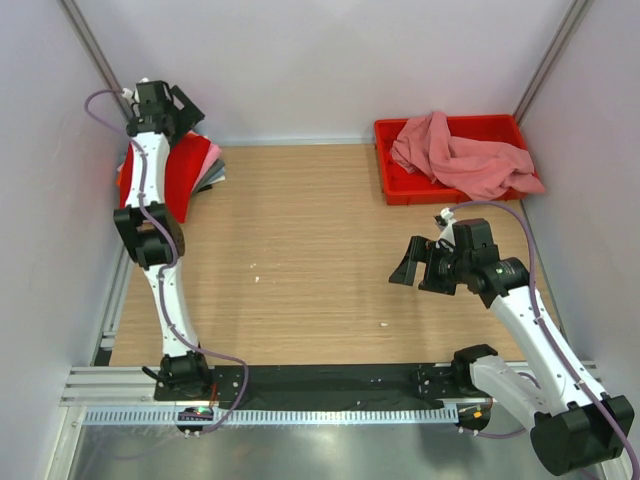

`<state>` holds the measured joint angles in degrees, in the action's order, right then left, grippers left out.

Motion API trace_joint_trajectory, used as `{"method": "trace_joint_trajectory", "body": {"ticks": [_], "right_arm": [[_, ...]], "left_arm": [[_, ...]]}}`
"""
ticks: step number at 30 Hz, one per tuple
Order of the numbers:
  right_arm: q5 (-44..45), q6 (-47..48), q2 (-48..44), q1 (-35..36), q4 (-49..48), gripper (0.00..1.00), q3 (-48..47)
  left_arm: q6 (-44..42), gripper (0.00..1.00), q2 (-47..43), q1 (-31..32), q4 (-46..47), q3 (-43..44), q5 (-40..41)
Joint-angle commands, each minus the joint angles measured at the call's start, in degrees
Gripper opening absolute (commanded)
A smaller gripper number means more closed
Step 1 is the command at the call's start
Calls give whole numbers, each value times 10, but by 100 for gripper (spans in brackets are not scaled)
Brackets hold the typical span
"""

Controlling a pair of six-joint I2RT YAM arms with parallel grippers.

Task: Fold and stack the t-shirts
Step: Neatly place the folded tshirt to the corner, then reset both grippers

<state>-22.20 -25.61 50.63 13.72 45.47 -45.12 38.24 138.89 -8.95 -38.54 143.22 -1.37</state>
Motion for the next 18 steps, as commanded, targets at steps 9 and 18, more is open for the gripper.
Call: {"method": "trace_joint_trajectory", "body": {"ticks": [9, 18], "right_arm": [[6, -2, -29, 0, -15, 93, -4], [14, -13, -42, 1, -22, 93, -20]], "left_arm": [[-84, 100, -296, 36, 11, -107, 104], [-110, 100, -539, 111, -12, -330, 139]]}}
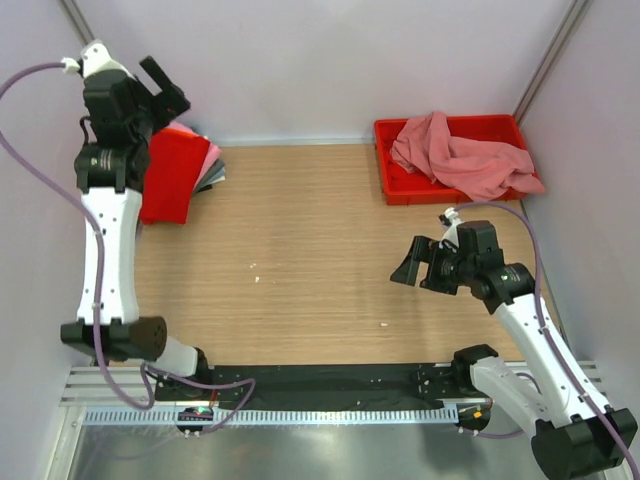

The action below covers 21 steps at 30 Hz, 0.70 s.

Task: Fold and stack the t-shirts
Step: Reset both grippers

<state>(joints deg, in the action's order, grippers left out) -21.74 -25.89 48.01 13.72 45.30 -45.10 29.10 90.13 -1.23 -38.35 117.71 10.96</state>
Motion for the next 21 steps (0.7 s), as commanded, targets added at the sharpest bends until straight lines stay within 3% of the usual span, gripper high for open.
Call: {"method": "trace_joint_trajectory", "body": {"ticks": [1, 5, 13, 21], "right_arm": [[9, -14, -18, 0, -21, 93, -24], [-2, -22, -37, 0, -28, 93, -51], [73, -44, -88, 0, -19, 93, -77], [175, -36, -143, 0, 16, 94, -77]], "left_arm": [[-13, 100, -100, 38, -16, -102, -5], [-8, 100, -205, 64, -43, -254, -29], [-10, 100, -380, 67, -129, -462, -35], [5, 100, -499, 69, -171, -590, -42]]}}
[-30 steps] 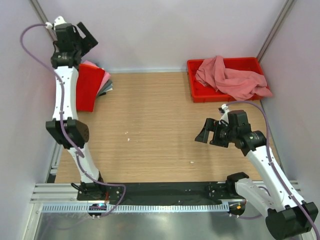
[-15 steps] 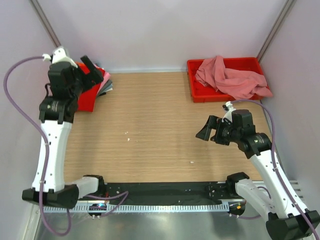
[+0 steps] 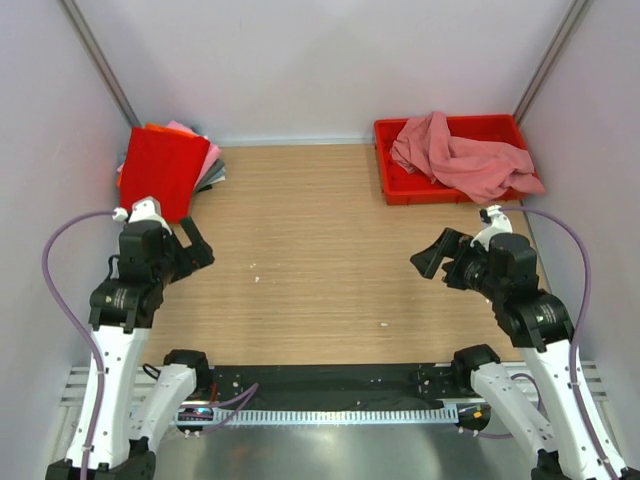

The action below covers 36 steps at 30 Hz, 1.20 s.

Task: Fold and stack the t-shirts
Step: Reset both grippers

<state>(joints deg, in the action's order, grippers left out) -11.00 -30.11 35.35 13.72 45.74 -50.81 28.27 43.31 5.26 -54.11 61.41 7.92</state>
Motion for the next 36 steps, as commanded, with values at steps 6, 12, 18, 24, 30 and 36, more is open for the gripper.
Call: {"method": "trace_joint_trajectory", "body": {"ticks": [6, 12, 18, 24, 30, 36], "right_arm": [[169, 36, -34, 0, 45, 95, -50], [196, 25, -37, 0, 42, 95, -35], [201, 26, -35, 0, 44, 96, -33], [200, 28, -46, 0, 39, 96, -28], [204, 28, -51, 0, 40, 96, -27], [205, 29, -72, 0, 35, 96, -25]], "left_arm": [[31, 100, -77, 4, -5, -57, -103], [42, 100, -121, 4, 9, -72, -83], [44, 100, -139, 4, 10, -75, -72], [43, 100, -116, 3, 1, -71, -76], [43, 100, -118, 3, 1, -72, -76], [43, 100, -106, 3, 1, -72, -76]]}}
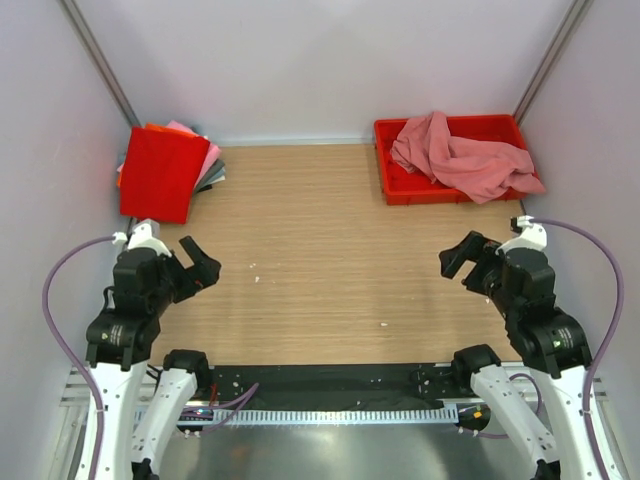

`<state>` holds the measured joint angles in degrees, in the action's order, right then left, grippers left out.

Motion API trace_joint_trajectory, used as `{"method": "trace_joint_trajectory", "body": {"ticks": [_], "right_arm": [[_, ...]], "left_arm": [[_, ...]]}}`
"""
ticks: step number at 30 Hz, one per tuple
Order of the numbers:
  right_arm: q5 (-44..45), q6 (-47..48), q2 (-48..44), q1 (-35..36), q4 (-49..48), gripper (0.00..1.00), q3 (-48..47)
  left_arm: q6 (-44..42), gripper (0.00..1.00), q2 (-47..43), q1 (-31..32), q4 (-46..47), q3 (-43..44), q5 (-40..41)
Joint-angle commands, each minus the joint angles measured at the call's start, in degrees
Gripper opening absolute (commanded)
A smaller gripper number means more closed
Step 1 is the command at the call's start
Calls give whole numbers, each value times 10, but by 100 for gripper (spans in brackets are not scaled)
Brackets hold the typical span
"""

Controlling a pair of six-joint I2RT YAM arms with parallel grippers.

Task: Fold and stack the t-shirts
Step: Reset both grippers

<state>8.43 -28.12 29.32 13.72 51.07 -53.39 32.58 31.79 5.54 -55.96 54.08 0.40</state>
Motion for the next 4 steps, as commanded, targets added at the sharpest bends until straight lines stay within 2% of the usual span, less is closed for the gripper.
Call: {"method": "trace_joint_trajectory", "body": {"ticks": [1, 4], "right_arm": [[12, 10, -13, -1, -21, 96, 1], [4, 11, -16, 0, -22, 96, 0]], "left_arm": [[1, 100, 13, 0, 17, 2, 3], [6, 100, 20, 0, 13, 4, 12]]}}
